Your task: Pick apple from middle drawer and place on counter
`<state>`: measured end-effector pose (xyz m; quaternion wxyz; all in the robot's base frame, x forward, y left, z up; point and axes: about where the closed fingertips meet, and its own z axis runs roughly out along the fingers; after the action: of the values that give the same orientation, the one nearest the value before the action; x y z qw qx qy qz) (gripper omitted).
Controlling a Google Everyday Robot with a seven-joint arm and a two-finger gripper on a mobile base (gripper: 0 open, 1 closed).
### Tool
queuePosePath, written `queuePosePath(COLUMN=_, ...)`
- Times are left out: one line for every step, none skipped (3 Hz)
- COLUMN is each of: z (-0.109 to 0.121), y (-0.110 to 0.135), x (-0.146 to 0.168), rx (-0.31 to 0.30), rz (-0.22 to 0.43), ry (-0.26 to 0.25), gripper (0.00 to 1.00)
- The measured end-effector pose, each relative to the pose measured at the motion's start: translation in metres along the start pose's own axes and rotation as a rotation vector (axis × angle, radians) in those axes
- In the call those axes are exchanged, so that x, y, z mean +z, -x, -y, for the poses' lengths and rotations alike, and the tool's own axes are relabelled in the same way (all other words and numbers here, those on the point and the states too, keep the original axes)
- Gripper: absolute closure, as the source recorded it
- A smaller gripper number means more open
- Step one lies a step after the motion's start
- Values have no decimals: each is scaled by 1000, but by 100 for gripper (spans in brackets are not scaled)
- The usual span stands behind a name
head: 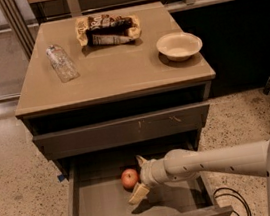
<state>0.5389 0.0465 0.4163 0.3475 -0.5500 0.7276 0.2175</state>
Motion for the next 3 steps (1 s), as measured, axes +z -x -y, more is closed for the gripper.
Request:
queuePosePath(z=-1, y=-10, x=14, rx=20, rz=-7, ry=12, gripper=0)
queuePosePath(z=0, y=-15, x=28, rx=38, rz=-12, ry=22, gripper=0)
queuePosePath(z=2, y=-16, x=40, rx=53, rz=-9, ry=28, gripper=0)
